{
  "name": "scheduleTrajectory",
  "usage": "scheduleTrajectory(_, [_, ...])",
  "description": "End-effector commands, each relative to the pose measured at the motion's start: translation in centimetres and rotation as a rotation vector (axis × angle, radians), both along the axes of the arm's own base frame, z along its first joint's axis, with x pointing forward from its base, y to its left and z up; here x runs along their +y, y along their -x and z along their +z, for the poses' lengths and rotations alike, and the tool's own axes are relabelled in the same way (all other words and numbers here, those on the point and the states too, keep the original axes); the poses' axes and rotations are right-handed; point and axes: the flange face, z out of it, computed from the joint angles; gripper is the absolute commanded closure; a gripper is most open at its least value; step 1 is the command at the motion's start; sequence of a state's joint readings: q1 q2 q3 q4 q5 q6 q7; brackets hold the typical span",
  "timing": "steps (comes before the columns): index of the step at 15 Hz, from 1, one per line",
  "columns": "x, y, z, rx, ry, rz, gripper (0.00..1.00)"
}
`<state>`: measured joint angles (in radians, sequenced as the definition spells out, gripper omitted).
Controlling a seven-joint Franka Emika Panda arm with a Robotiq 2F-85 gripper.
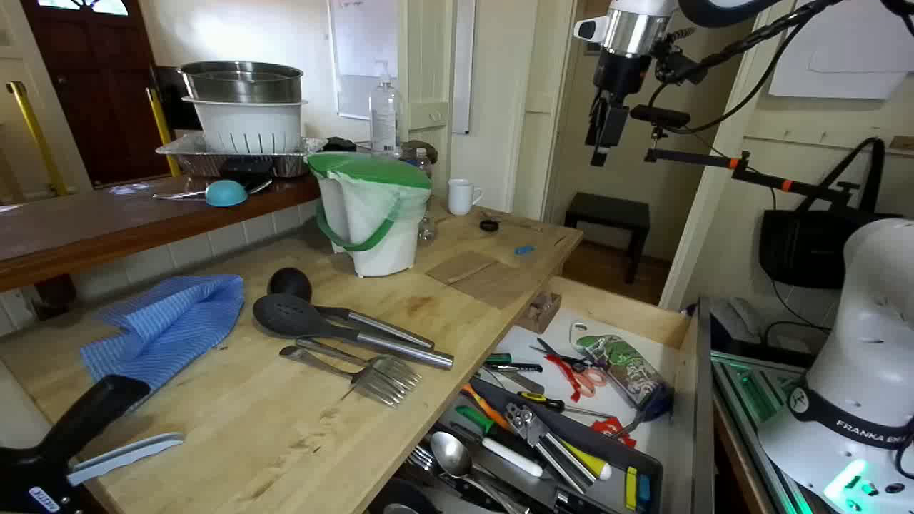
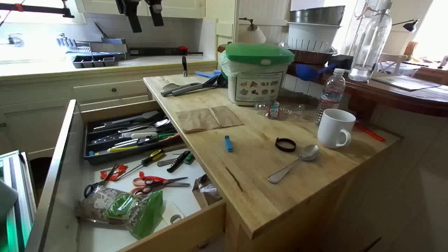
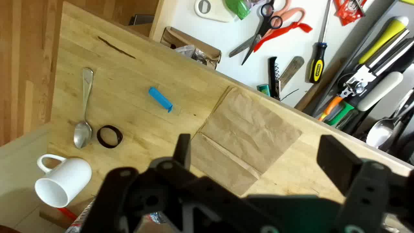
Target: Place one silver fork in the open drawer.
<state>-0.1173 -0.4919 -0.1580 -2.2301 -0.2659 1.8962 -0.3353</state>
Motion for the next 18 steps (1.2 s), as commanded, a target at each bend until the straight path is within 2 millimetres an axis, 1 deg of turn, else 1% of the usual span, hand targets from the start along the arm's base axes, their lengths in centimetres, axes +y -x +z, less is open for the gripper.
scheduleTrajectory(1, [0.0,0.0,0.1,0.001,0.0,0.0,0.0])
scheduleTrajectory(11, [0.0,0.0,0.1,0.001,0.0,0.0,0.0])
scheduleTrajectory(13, [1.7,-2.0,0.0,0.007,0.019,0.02,0.0])
scheduleTrajectory(16, [5.9,-6.3,-0.3,0.029,0.047,-0.01,0.0])
scheduleTrajectory(18, [9.3,-9.3,-0.7,0.046,0.055,-0.037,0.0])
